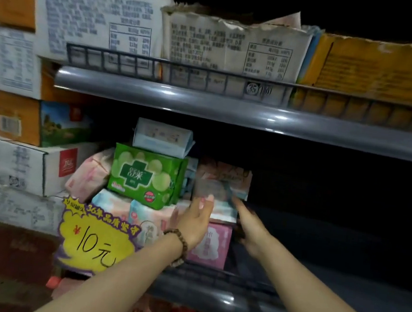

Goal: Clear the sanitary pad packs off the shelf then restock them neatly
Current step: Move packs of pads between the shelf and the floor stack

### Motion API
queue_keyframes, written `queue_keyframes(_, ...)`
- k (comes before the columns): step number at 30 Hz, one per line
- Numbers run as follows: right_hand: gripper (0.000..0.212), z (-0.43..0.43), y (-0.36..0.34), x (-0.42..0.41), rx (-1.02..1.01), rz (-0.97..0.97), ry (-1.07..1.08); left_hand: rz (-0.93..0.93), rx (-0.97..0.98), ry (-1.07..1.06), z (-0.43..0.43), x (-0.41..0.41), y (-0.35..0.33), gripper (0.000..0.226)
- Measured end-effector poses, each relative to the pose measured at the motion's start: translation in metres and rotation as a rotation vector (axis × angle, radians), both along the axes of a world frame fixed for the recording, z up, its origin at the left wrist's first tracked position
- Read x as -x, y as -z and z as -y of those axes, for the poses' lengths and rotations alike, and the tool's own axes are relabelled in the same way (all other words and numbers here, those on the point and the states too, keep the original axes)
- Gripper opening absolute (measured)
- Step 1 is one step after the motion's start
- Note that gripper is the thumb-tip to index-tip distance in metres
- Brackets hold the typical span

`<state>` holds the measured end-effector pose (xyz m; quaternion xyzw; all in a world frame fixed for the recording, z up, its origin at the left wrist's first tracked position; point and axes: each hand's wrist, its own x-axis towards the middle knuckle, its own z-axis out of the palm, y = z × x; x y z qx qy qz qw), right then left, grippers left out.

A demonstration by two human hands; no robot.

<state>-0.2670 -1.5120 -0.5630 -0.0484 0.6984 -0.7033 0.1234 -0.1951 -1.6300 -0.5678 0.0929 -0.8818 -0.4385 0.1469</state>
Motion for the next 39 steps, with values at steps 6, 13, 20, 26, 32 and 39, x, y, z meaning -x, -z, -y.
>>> queue_keyframes(6, 0.032, -0.021, -0.005, 0.016, 0.3, 0.02, 0.084, -0.209, -0.125, 0.165, -0.017, 0.012, 0.014, 0.062)
queue_keyframes(13, 0.038, -0.099, -0.018, -0.023, 0.615, 0.365, -0.125, -0.378, 0.014, 0.161, -0.003, -0.003, 0.009, 0.123)
queue_keyframes(20, 0.057, -0.115, -0.003, -0.062, 0.266, 0.458, -0.37, -0.308, -0.243, 0.351, 0.0, -0.042, 0.004, 0.049)
queue_keyframes(26, 0.055, -0.082, 0.006, -0.091, 0.29, 0.114, -0.382, -0.174, -0.264, 0.086, 0.016, -0.077, 0.013, 0.047)
queue_keyframes(32, 0.03, -0.036, 0.029, -0.123, -0.034, -0.135, -0.41, -0.073, -0.44, -0.016, 0.054, -0.119, 0.032, 0.023)
queue_keyframes(39, 0.021, 0.023, 0.085, -0.162, -0.09, -0.059, -0.488, 0.09, -0.455, -0.141, 0.11, -0.182, 0.08, 0.048)
